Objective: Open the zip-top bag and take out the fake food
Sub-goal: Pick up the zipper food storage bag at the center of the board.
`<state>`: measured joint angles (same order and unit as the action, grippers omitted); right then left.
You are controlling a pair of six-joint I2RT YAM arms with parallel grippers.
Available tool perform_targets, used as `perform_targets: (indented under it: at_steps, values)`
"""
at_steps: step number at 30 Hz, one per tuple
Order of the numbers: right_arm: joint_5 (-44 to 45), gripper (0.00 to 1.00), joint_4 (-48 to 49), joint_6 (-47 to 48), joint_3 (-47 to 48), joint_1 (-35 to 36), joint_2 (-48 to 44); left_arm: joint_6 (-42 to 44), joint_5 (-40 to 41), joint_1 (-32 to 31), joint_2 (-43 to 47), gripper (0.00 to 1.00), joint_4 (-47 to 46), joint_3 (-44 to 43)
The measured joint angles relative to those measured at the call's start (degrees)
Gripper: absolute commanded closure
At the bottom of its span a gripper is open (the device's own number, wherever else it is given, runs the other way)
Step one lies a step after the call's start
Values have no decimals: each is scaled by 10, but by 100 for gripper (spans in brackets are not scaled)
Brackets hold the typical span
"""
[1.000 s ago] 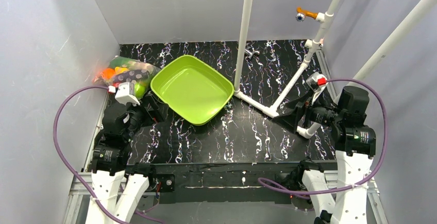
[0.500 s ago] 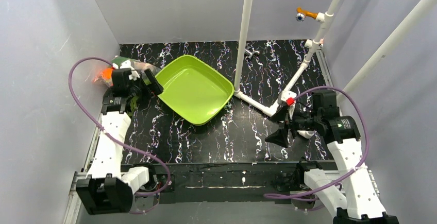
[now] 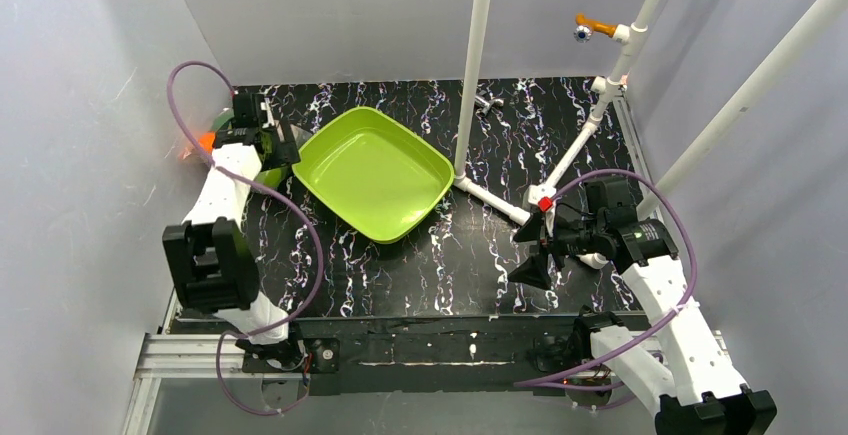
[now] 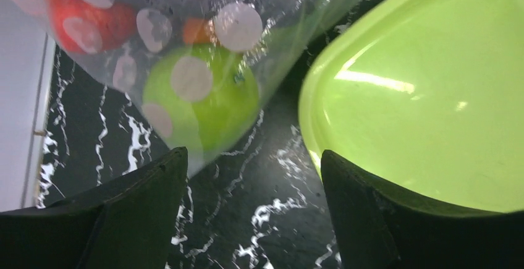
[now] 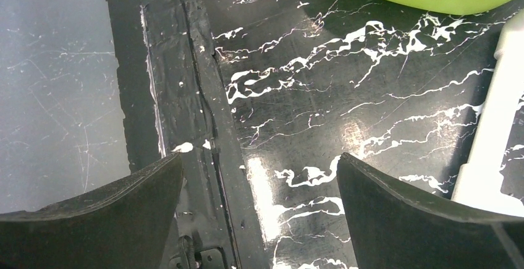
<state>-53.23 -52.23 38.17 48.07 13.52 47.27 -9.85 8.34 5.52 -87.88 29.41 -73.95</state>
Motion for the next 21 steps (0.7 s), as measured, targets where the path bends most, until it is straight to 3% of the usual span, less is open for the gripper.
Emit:
perform_targets:
  at_steps: [9,12,13,17,21]
  values:
    - [11,0,2,2,-11,13,-2,87,66,0,-132,46,-9,-43]
    - [11,0,3,2,-11,13,-2,100,88,0,-158,66,-11,-51]
    - [12,0,3,2,-11,13,-2,103,98,0,-160,83,-12,-53]
    - [15,0,3,2,-11,13,-1,110,121,0,-160,100,-22,-56]
    - [17,0,3,2,-11,13,0,115,142,0,-150,100,-28,-56]
